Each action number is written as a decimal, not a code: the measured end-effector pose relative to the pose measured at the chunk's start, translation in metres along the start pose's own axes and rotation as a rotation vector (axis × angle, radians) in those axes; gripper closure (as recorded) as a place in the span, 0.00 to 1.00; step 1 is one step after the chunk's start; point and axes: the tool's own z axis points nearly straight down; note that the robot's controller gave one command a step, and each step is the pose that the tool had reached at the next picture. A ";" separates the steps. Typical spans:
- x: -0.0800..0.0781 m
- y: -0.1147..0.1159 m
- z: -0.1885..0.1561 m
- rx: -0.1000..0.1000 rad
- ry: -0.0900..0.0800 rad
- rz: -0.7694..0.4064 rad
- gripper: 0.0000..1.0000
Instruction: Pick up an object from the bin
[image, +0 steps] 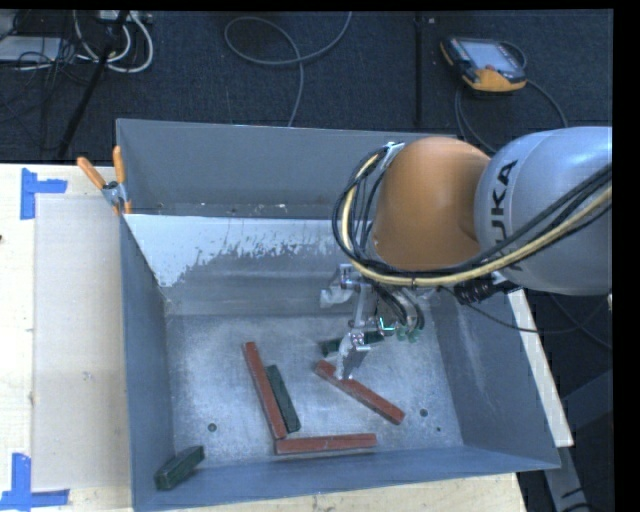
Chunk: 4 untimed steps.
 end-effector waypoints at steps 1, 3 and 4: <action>-0.002 0.000 -0.004 0.000 -0.008 0.002 0.00; -0.038 -0.072 0.110 -0.001 -0.018 -0.006 0.00; -0.025 -0.068 0.108 -0.002 -0.024 0.190 0.00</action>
Offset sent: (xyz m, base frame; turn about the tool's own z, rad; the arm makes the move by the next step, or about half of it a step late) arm 0.0233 -0.0698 -0.1124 0.0920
